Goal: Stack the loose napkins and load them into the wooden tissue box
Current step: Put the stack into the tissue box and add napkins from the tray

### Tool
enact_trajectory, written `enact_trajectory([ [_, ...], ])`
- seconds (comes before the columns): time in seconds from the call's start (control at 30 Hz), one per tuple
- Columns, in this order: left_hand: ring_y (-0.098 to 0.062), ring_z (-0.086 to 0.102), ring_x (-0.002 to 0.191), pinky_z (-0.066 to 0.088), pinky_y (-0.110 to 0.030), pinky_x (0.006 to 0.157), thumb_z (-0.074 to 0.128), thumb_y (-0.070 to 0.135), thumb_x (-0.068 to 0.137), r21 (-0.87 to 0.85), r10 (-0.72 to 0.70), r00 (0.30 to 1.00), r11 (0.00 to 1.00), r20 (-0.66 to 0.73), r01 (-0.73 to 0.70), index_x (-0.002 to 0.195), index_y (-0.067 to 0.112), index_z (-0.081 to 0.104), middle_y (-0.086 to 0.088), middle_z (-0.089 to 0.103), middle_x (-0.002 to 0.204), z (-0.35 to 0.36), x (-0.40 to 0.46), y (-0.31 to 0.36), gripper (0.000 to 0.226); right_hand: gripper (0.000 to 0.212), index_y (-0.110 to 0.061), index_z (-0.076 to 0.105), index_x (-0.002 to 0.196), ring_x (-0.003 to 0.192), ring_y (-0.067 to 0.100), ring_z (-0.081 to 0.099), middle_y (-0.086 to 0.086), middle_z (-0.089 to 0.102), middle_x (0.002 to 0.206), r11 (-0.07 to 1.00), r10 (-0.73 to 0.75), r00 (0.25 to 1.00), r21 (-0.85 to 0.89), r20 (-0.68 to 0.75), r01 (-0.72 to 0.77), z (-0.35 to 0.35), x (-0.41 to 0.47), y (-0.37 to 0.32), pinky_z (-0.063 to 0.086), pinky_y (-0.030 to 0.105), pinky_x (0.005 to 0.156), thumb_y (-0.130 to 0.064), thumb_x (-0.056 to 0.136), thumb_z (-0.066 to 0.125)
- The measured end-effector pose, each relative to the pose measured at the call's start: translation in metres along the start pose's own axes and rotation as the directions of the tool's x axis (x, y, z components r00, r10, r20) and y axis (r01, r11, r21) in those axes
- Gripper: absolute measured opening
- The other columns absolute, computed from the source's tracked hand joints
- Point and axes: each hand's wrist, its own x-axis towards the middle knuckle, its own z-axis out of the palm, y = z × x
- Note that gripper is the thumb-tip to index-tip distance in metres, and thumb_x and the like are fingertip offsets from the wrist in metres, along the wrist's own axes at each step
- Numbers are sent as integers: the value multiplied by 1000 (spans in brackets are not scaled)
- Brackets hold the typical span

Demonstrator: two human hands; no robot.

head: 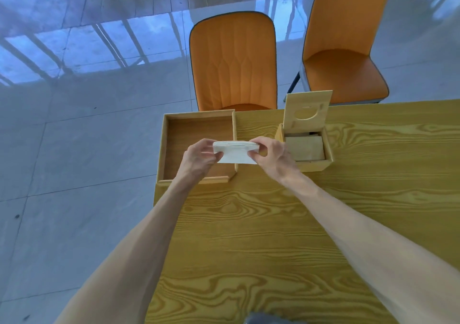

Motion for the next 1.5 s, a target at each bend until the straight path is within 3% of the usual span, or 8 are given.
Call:
enact_trajectory([
  [0.1,-15,68,98,50,-19,71,72,27,89,-37,22,1000,999,1,-22,121,15,65,-2,72,110,31,-3,22,35,33,-17,63,122,90,14,68,2,73,105,997,43,997,65,-71,-38,-30,-9,19,53,21,67,-23,91,67],
  [0.2,-13,65,93,49,-18,70,71,28,90,-58,41,999,997,-33,-43,121,16,63,-1,70,104,64,-6,42,34,35,-17,58,122,88,13,69,1,73,105,984,102,988,161,-118,-82,-58,-15,40,60,32,73,-25,90,68],
  [0.3,-14,66,92,50,-22,71,67,32,92,-63,28,998,998,-53,-31,119,17,65,-1,72,101,95,-5,60,30,31,-16,60,119,87,14,69,2,73,104,975,146,978,192,-149,-116,-82,-17,60,60,34,76,-25,90,68],
  [0.4,-16,67,94,53,-29,77,62,41,94,-35,2,997,999,-79,-5,118,18,67,-1,72,102,122,1,73,34,27,-12,64,115,85,14,68,3,73,103,980,163,968,143,-191,-137,-98,-15,78,59,28,75,-26,92,67],
  [0.57,-18,70,95,56,-43,88,60,44,92,23,-74,991,997,-115,77,111,25,70,5,74,102,152,11,84,29,28,-9,65,115,84,20,69,7,73,102,983,180,962,55,-204,-173,-111,-6,102,60,38,76,-25,92,67],
  [0.97,-19,66,97,55,-41,84,59,41,92,192,-64,970,975,-233,110,112,27,70,6,71,100,180,21,89,26,27,-17,67,116,80,20,68,2,74,93,977,167,969,-99,-182,-187,-107,3,128,58,36,66,-31,93,63],
  [1.27,-18,62,104,48,-33,79,60,41,93,241,-48,970,965,-236,107,117,28,67,1,64,119,185,32,82,28,27,-17,71,114,96,25,64,7,65,113,972,177,964,-116,-200,-203,-102,12,131,55,36,75,-29,91,67],
  [1.5,-23,67,98,56,-45,83,67,28,90,195,-66,975,975,-212,109,138,28,43,2,66,114,188,41,81,53,57,-17,47,134,83,17,58,4,57,104,976,181,966,-85,-183,-199,-106,20,139,47,28,65,-27,84,75],
])
